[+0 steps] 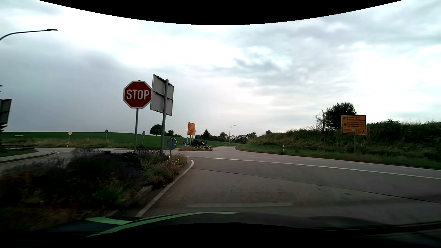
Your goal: Follow the waypoints while adhering to traffic rules and regulations
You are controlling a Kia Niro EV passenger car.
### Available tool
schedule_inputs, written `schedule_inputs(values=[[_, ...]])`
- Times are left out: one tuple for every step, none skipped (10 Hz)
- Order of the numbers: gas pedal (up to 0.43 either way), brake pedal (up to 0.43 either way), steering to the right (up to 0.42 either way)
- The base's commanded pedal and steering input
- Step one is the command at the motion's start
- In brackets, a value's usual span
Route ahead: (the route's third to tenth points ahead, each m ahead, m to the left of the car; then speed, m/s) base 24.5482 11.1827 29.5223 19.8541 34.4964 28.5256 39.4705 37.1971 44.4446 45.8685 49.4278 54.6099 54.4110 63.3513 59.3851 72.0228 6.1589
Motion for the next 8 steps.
schedule_inputs(values=[[0.000,0.122,0.049],[0.000,0.165,0.053],[0.000,0.165,0.056],[0.000,0.171,0.058],[0.000,0.171,0.059],[0.000,0.177,0.060],[0.000,0.177,0.061],[0.000,0.177,0.062]])
